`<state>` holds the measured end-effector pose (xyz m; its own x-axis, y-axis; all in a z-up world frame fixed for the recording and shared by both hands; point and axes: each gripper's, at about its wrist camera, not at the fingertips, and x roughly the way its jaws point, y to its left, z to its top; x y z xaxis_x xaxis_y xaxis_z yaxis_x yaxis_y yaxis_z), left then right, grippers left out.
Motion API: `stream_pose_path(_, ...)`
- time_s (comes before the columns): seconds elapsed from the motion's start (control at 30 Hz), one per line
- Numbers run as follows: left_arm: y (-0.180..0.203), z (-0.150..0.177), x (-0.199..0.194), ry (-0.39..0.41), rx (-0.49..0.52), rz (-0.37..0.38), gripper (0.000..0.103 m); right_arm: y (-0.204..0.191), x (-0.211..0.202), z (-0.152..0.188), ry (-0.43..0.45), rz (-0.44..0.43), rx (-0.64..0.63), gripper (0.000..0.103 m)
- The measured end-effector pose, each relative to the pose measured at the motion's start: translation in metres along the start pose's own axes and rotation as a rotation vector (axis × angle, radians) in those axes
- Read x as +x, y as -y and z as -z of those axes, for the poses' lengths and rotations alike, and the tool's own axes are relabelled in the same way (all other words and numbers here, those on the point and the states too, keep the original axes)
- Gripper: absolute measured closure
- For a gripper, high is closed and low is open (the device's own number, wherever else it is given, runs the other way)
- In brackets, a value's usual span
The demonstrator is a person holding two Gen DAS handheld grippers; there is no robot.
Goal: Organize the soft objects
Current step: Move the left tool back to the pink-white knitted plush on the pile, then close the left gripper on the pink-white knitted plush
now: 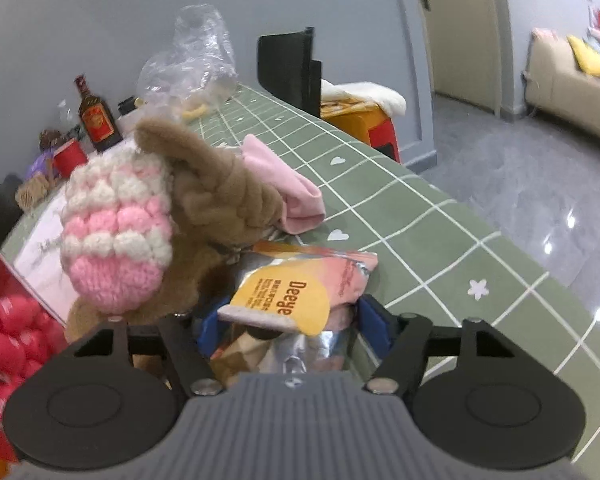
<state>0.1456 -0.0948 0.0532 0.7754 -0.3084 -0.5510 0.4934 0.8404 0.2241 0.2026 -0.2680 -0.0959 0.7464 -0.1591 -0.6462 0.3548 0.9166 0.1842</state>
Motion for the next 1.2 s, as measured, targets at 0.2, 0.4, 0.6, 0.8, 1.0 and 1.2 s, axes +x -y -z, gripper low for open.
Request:
stream_pose_path(0.2, 0.016, -0.002, 0.015, -0.024, 0.008, 0.016, 0.008, 0.015, -0.003, 0.0, 0.002, -0.075, -0.005, 0.044)
stream_pose_path(0.4, 0.032, -0.015, 0.027, 0.0, -0.015, 0.051, 0.008, 0.012, -0.009, 0.004, 0.026, -0.067, -0.055, 0.05)
stream_pose_path(0.6, 0.048, -0.03, 0.033, 0.08, -0.012, 0.118, 0.008, 0.009, -0.009, 0.006, 0.036, -0.055, -0.078, 0.05)
stream_pose_path(0.8, 0.05, -0.034, 0.07, -0.067, 0.028, -0.024, 0.007, 0.002, -0.009, 0.009, 0.046, -0.041, -0.125, 0.05)
stream_pose_path(1.0, 0.031, -0.031, 0.094, -0.092, -0.019, -0.038, 0.007, 0.004, -0.011, 0.01, 0.038, -0.052, -0.118, 0.05)
stream_pose_path(1.2, 0.03, -0.035, 0.115, -0.156, -0.051, -0.121, 0.007, 0.005, -0.011, 0.008, 0.038, -0.055, -0.124, 0.05)
